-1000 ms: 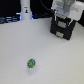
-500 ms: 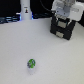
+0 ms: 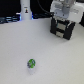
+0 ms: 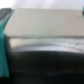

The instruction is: Open the kcup holder, insert the kcup into the holder, and close the kcup holder

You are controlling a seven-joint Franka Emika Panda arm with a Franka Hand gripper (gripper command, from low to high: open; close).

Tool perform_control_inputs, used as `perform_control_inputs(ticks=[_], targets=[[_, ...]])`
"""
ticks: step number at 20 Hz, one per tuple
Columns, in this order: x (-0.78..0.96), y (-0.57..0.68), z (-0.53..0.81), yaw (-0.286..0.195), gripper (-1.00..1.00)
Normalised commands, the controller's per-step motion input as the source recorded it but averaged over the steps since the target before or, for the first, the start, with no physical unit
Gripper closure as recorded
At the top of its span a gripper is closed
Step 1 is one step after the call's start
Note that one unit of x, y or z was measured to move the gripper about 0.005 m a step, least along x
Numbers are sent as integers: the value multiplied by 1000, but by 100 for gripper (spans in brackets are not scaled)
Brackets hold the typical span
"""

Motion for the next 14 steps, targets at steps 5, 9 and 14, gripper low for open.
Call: perform_control_inputs(ticks=[5,9,14], targets=[[1000,-221,223,-29,100],[1000,-219,254,-28,100],[1000,-219,273,-30,100]])
